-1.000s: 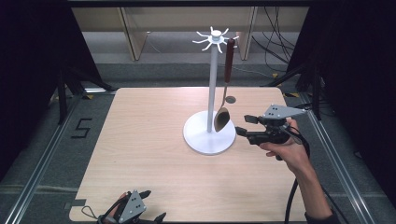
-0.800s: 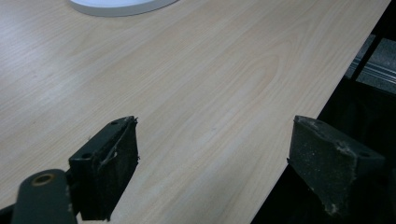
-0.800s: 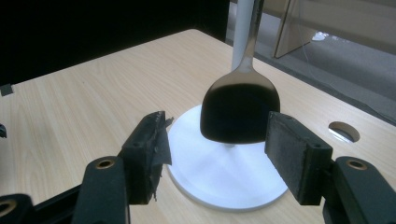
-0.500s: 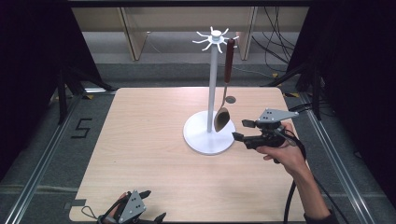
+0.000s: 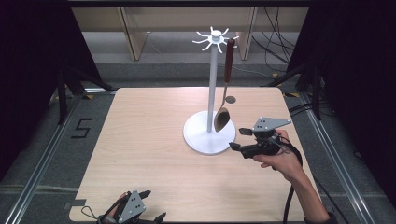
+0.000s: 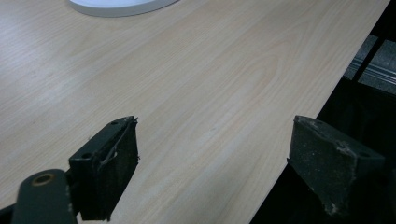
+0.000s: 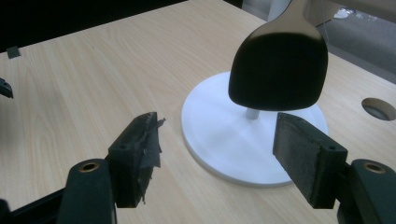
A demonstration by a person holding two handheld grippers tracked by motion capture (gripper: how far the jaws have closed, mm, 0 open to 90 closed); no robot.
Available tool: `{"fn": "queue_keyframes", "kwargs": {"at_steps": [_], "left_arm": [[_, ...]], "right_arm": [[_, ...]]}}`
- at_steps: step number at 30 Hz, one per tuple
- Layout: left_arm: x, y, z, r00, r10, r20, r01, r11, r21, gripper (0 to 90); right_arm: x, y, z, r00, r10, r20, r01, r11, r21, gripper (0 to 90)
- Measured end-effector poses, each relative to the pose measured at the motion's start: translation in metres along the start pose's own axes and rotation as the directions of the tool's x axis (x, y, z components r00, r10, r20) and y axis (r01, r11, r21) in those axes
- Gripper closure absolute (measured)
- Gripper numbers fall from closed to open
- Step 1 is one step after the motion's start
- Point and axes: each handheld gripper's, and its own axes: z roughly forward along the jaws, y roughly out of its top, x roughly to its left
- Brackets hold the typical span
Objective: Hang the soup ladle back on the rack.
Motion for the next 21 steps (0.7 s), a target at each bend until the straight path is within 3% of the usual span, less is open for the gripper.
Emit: {"fn": "queue_keyframes", "kwargs": {"at_steps": [1,4,8,9,10,12,14,21], "left_arm": [[-0.001,0.000,0.000,1.0000,-0.009,0.002,0.009,1.0000,0.000,15.1],[0.000,0.000,0.000,1.0000,0.000,0.001,0.000,1.0000,-0.001,15.1],[0.000,0.000,0.000,1.0000,0.001,0.001,-0.001,1.0000,0.000,15.1],[-0.001,0.000,0.000,1.0000,-0.005,0.002,0.005,1.0000,-0.003,15.1],[-0.001,0.000,0.000,0.9999,-0.010,0.002,0.010,0.9999,-0.002,15.1],[0.000,0.000,0.000,1.0000,0.002,0.002,-0.002,1.0000,0.000,15.1],[-0.001,0.000,0.000,1.0000,-0.006,-0.001,0.006,1.0000,0.001,15.1],[-0.001,0.000,0.000,1.0000,0.001,-0.001,-0.001,1.0000,0.006,15.1]], "right_arm": [[0.001,-0.002,0.001,0.9999,0.010,0.010,-0.010,1.000,-0.019,32.1],[0.002,-0.006,0.002,1.0000,-0.009,-0.001,0.009,1.000,0.008,31.5],[0.007,-0.012,0.004,0.9999,0.001,-0.014,-0.001,1.000,0.029,31.2],[0.007,-0.014,0.005,0.9996,-0.026,-0.014,0.026,0.999,0.019,31.2],[0.010,-0.015,0.006,0.9998,-0.004,-0.017,0.005,1.000,0.026,31.0],[0.010,-0.018,0.007,0.9994,-0.029,-0.021,0.029,0.999,0.030,30.8],[0.014,-0.020,0.008,0.9997,-0.009,-0.025,0.010,0.999,0.044,30.8],[0.019,-0.029,0.008,0.9992,-0.030,-0.026,0.031,0.998,0.051,30.2]]}}
